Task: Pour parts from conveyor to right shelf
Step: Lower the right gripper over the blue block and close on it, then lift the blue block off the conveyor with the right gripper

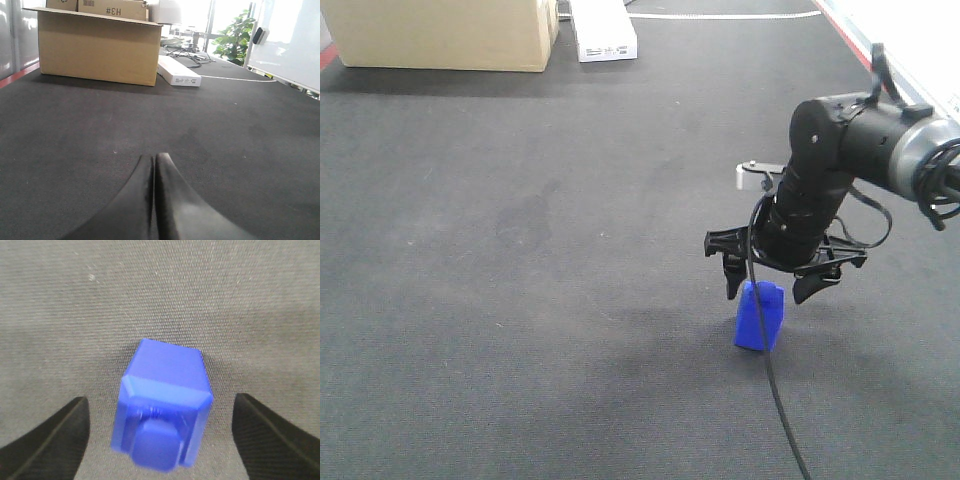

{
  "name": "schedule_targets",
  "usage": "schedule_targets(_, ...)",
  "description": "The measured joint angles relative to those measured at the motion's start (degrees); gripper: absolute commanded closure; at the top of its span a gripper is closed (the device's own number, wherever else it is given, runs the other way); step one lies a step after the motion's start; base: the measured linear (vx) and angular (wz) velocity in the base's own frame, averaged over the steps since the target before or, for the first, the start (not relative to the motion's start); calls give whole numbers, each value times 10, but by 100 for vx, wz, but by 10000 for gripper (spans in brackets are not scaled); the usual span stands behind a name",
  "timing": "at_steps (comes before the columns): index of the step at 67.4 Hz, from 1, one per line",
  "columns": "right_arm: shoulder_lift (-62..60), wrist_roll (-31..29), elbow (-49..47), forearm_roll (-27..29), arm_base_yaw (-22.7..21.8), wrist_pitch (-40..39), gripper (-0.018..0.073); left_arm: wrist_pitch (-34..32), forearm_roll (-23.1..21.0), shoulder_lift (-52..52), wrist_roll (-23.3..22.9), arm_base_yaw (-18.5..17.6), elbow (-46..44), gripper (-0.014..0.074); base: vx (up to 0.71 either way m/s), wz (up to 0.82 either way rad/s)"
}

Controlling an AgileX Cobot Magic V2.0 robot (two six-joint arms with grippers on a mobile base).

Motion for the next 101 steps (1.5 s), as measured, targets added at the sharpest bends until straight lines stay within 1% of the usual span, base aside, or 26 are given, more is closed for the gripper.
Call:
schedule_targets(7,11,5,0,0,0,0,51,0,0,0,0,0,0,603,0,0)
schedule_targets(14,22,8,0,0,0,0,106,0,0,0,0,0,0,603,0,0)
schedule_targets(21,26,8,0,-1,0,-1,232,0,0,0,0,0,0,603,0,0)
schedule_targets(28,26,5,0,-2,0,-2,398,0,0,0,0,0,0,603,0,0)
schedule_targets(35,26,-21,0,-4,0,-1,564,0,0,0,0,0,0,603,0,0)
schedule_targets(36,26,-26,0,-5,0,-1,573,0,0,0,0,0,0,603,0,0)
schedule_targets(47,17,-88,0,-25,0,-5,568,0,0,0,0,0,0,603,0,0)
schedule_targets(58,-21,-143,0,-54,0,-9,563,0,0,0,0,0,0,603,0,0)
schedule_targets(68,-67,-180,9,-47,-12,-34,561,0,0,0,0,0,0,603,0,0)
schedule_targets(80,-162,-224,95,-19,-72,-101,561,0,0,0,0,0,0,603,0,0)
schedule_targets(85,-212,-245,132,-17,-93,-130,561,0,0,0,0,0,0,603,0,0)
schedule_targets(91,-266,-260,173,-12,-97,-162,561,0,0,0,0,0,0,603,0,0)
schedule_targets(101,-355,-261,234,-2,-87,-223,561,0,0,0,0,0,0,603,0,0)
